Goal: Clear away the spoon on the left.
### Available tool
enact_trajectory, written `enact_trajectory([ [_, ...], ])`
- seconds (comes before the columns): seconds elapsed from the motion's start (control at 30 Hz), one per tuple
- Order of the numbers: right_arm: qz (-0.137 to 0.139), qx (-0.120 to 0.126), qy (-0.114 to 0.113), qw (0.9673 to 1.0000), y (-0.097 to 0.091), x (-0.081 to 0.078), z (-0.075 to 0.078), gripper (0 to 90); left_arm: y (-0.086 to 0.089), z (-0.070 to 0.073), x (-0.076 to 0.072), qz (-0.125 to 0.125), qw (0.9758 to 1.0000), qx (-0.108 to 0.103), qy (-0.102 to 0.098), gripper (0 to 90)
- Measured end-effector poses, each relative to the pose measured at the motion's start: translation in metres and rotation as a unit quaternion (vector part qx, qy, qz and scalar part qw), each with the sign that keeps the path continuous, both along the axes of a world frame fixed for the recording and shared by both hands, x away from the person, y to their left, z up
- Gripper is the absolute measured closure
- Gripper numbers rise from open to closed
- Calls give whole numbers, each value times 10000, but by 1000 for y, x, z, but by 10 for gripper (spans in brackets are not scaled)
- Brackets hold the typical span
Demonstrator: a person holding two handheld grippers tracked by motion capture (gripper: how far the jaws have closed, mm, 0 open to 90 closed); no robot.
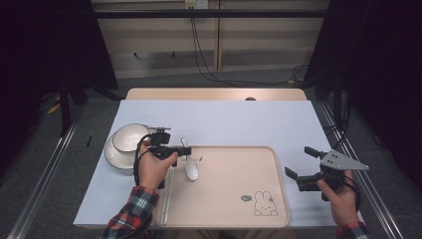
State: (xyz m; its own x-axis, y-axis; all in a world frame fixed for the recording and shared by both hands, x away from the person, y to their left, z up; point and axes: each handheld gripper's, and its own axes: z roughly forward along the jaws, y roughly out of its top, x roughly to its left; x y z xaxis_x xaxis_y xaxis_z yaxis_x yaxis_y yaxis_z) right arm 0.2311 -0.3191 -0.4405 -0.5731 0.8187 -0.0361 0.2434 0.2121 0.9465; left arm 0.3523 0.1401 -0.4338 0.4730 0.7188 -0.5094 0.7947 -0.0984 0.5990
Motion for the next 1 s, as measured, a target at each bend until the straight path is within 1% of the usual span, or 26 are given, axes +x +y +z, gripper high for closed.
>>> enact_trajectory([
  [0.07, -36, 24, 0, 10000, -1, 0, 1, 4, -1, -2, 0, 52, 10000, -67, -18, 860],
  [0.1, -32, 21, -3, 10000, -1, 0, 1, 4, -1, -2, 0, 52, 10000, -67, -18, 859],
  [0.13, -32, 21, -3, 10000, -1, 0, 1, 4, 0, -2, 0, 15, 10000, -22, -61, 859],
  [0.2, -5, 16, 0, 10000, -2, 0, 1, 4, -1, -4, -1, 6, 10000, -62, -73, 858],
  [0.3, -5, 19, -13, 10000, -1, -1, 1, 4, -3, -6, -2, -1, 10000, -54, -83, 854],
  [0.33, -12, 17, -12, 10000, -1, -1, 1, 4, -3, -7, -2, -27, 10000, -17, -53, 852],
  [0.43, 10, 27, -8, 10000, -1, -1, 1, 4, -3, -9, -3, -16, 10000, -7, -55, 846],
  [0.47, 33, 21, -7, 10000, -1, 0, 1, 4, -4, -10, -3, 37, 10000, -37, -48, 842],
  [0.5, 9, 22, 0, 10000, -1, -1, 1, 4, -3, -12, -3, -18, 10000, -2, -33, 839],
  [0.53, 9, 20, -3, 10000, -1, 0, 1, 4, -4, -12, -3, 22, 10000, -47, 3, 837],
  [0.57, 25, 33, -3, 10000, -1, 0, 1, 4, -4, -14, -3, -1, 10000, -2, -30, 833],
  [0.63, 4, 26, 3, 10000, -1, -1, 1, 4, -5, -17, -3, 33, 10000, -16, 10, 826],
  [0.67, 11, 26, -12, 10000, -1, -1, 1, 4, -5, -19, -3, 26, 10000, 33, -17, 818],
  [0.7, 11, 26, -12, 10000, -1, -1, 1, 4, -5, -19, -3, 26, 10000, 33, -17, 812],
  [0.73, 16, 36, 8, 10000, -1, 0, 1, 4, -5, -20, -3, -10, 9999, 99, -26, 805],
  [0.8, 12, 32, 21, 10000, -1, -1, 1, 4, -6, -22, -3, -32, 9999, 111, -29, 803],
  [0.83, 35, 23, 22, 10000, -1, 0, 1, 4, -7, -24, -4, 28, 10000, 83, -25, 800],
  [0.87, 33, 23, 15, 10000, -1, -1, 1, 4, -7, -26, -4, -19, 9999, 161, -52, 791],
  [1.0, 39, 30, 17, 10000, -1, -1, 1, 4, -7, -29, -4, -13, 9997, 233, -41, 774],
])
